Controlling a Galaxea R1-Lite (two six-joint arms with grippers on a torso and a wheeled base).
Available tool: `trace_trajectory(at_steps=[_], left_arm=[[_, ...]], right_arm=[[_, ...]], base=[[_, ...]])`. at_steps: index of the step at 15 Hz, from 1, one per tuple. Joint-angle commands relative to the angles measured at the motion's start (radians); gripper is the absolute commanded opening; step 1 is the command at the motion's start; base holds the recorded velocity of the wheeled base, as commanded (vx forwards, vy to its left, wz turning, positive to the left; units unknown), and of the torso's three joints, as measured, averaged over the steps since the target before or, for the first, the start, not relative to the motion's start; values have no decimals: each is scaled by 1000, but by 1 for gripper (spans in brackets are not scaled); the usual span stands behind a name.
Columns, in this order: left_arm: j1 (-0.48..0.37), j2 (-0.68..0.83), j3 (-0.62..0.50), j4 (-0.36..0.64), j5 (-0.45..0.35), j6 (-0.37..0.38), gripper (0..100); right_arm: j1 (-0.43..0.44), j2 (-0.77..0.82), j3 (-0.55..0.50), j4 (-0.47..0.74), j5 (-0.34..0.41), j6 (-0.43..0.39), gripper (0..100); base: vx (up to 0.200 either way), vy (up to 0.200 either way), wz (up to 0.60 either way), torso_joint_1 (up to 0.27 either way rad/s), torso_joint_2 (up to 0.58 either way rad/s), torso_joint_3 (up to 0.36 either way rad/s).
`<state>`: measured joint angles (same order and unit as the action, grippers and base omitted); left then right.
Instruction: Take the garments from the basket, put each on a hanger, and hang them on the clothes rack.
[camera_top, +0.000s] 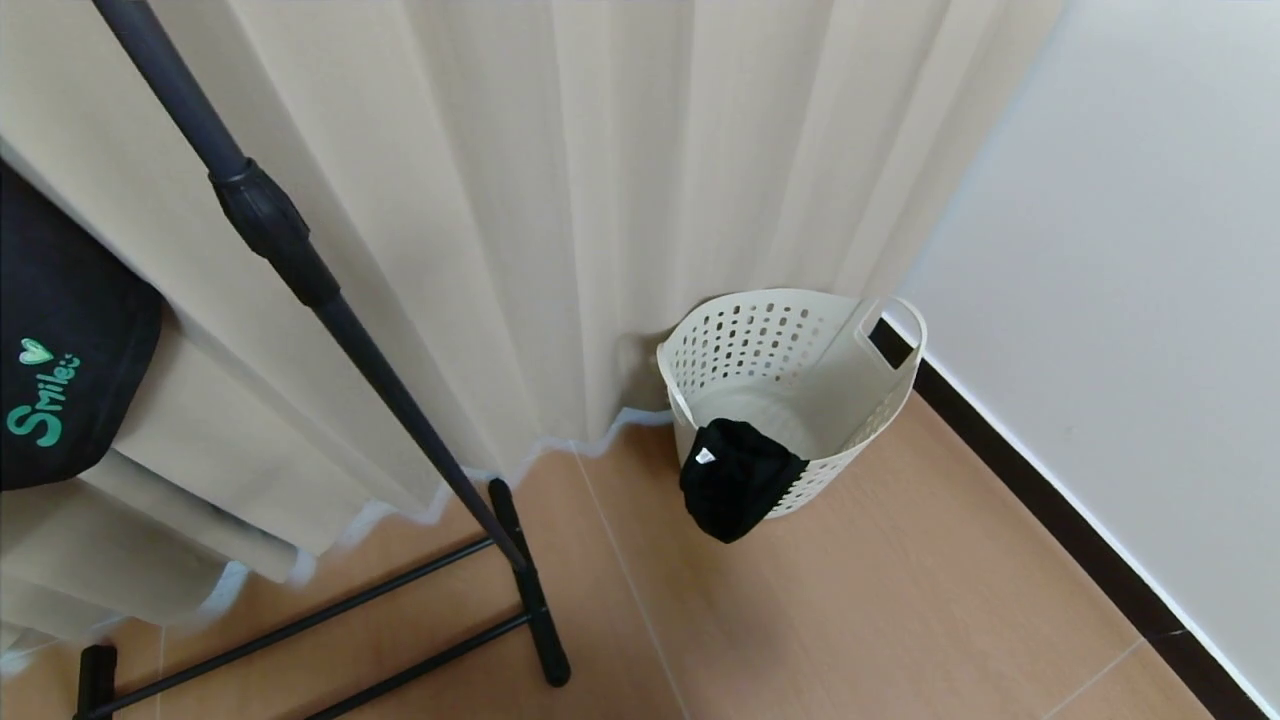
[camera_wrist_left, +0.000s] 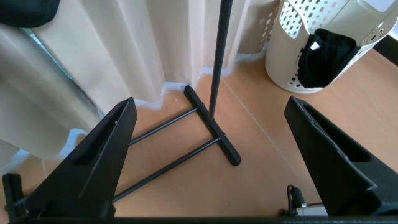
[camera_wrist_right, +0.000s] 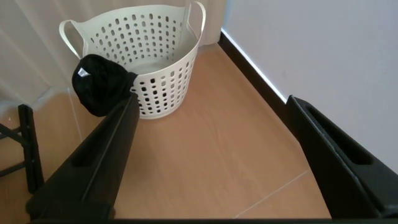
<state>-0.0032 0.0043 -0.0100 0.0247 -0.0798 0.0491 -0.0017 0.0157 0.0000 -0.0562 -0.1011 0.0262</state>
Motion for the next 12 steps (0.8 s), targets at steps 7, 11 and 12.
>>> trace_trajectory(at_steps=[7,11,12], left_arm=[[0,2,-1,0,0,0,100],[0,2,-1,0,0,0,100],[0,0,-1,0,0,0,100]], right_arm=[[0,1,0,-1,0,0,100],[0,1,0,-1,0,0,100],[0,1,0,-1,0,0,100]], base=[[0,0,0,0,0,-200],[0,0,0,-1,5,-199],[0,0,0,2,2,-193]])
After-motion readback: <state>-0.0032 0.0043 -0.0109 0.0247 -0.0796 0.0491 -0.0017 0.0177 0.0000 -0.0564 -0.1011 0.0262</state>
